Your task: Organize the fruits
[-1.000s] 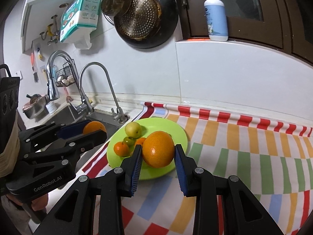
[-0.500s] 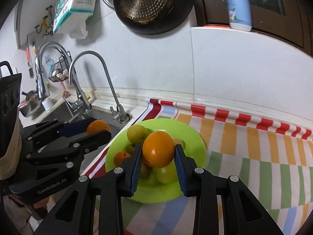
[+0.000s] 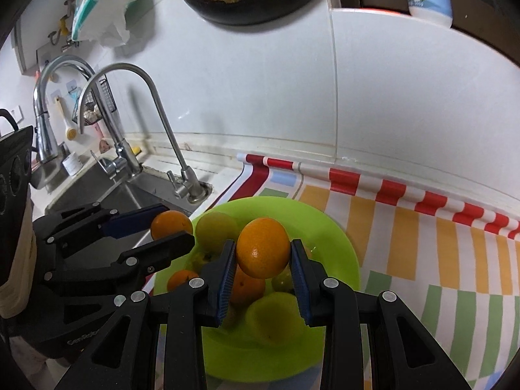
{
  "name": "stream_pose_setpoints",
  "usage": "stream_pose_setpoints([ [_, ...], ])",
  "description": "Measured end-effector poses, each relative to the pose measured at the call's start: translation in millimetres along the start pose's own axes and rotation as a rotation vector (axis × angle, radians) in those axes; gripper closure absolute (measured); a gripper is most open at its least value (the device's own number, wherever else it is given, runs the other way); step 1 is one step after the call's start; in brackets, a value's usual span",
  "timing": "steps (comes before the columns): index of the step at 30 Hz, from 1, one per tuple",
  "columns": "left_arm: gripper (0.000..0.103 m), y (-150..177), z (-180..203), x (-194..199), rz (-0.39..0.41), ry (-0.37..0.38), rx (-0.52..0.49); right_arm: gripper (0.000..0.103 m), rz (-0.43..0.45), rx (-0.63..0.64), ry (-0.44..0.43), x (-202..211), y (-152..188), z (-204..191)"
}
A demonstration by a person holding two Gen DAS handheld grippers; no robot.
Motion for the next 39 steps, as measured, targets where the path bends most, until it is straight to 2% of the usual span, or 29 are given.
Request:
stream_pose_setpoints([
  [9, 0.067, 7.9, -0.8, -17.4, -0.021, 0.021, 0.008, 0.069, -0.026, -0.016, -0.013, -23.2, 5.8, 7.5],
  [12, 0.063, 7.7, -1.6, -17.1, -0.015, 0.015, 0.006, 0.061, -0.029, -0.025, -0.010, -25.3, 6.2, 10.3],
  [14, 0.062, 6.9, -2.8, -16.3, -0.013, 0.004, 0.005, 0.061, -0.021, -0.020, -0.001, -23.5, 5.5, 11.5],
  [20, 0.062, 4.2, -5.9, -3.2, -0.003, -0.034, 0.015, 0.061, -0.001, -0.027, 0.047, -9.6, 4.3, 14.0],
  [23, 0.058, 2.4, -6.0, 5.8, 0.001, -0.046, 0.022, 0.061, 0.015, -0.031, 0.083, 3.7, 5.6, 13.6],
  [27, 0.055, 0.0, -3.1, 20.0, 0.014, -0.058, 0.023, 0.049, 0.045, -0.042, 0.146, 25.5, 7.2, 12.7],
  [29, 0.051, -0.3, -1.2, 27.6, 0.021, -0.063, 0.024, 0.046, 0.061, -0.045, 0.179, 37.6, 7.8, 12.5],
  [32, 0.046, -1.3, 3.9, 42.4, 0.034, -0.071, 0.023, 0.036, 0.085, -0.050, 0.230, 59.9, 9.7, 12.5],
  [34, 0.037, -2.8, 7.7, 54.4, 0.051, -0.086, 0.015, 0.029, 0.104, -0.045, 0.264, 75.3, 11.1, 12.5],
  [36, 0.025, -4.3, 11.0, 67.3, 0.073, -0.109, 0.014, 0.027, 0.120, -0.038, 0.290, 90.0, 12.5, 12.3],
  [39, 0.018, -5.3, 15.0, 84.7, 0.098, -0.132, 0.015, 0.021, 0.138, -0.038, 0.323, 113.0, 15.4, 13.2],
])
Point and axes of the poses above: each gripper's, at about its wrist camera, not at the fingertips, and x roughly against the way its jaws point, z to its right, y to its underside, the point moved 6 cm from there along -x, roughly the way its jaws point, and after that the axes turned 15 degrees about z, right-handed, at the moved point
